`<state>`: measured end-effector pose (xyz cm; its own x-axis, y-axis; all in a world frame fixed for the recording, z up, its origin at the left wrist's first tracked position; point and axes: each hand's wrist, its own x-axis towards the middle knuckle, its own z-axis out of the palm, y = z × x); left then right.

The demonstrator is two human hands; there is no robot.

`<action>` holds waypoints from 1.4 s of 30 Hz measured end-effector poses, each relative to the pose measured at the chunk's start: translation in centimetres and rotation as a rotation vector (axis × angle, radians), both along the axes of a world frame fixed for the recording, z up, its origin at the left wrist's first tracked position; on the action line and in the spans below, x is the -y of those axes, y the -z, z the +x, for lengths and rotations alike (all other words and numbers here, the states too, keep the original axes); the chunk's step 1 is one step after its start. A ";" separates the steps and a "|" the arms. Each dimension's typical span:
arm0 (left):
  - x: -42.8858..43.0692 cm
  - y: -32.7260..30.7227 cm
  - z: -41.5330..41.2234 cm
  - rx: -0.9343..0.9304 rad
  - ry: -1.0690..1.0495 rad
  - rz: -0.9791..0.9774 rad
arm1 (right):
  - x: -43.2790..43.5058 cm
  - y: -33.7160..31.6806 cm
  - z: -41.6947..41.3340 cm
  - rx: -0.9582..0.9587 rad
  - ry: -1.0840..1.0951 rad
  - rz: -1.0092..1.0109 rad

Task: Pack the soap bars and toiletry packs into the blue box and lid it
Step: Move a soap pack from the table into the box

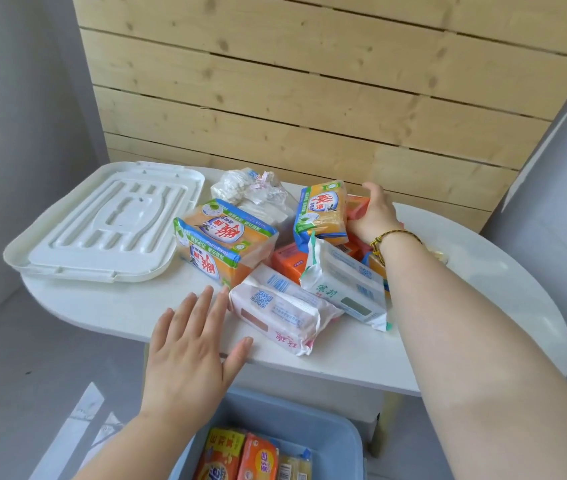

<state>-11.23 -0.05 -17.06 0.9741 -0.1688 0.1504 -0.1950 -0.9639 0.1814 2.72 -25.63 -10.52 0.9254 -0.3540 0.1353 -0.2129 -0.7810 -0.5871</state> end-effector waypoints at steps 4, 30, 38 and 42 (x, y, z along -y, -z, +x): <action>0.0 -0.3 -0.1 -0.002 0.011 -0.023 | 0.7 -0.7 -1.5 0.108 -0.029 0.089; -2.1 7.2 -7.0 -0.004 0.023 -0.392 | -3.1 -3.3 -22.8 0.069 -0.453 0.458; -2.9 13.2 -7.5 -0.494 0.069 -0.137 | -7.4 7.7 -24.7 -0.270 -0.411 0.329; -2.9 15.6 -8.2 -0.662 0.125 0.011 | -7.8 14.0 -23.3 -0.395 -0.292 0.217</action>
<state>-19.46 2.86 -32.70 0.8335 -0.2843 -0.4738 -0.1564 -0.9438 0.2913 -20.59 -17.81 -24.55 0.9551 -0.0558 -0.2909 -0.2428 -0.7104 -0.6607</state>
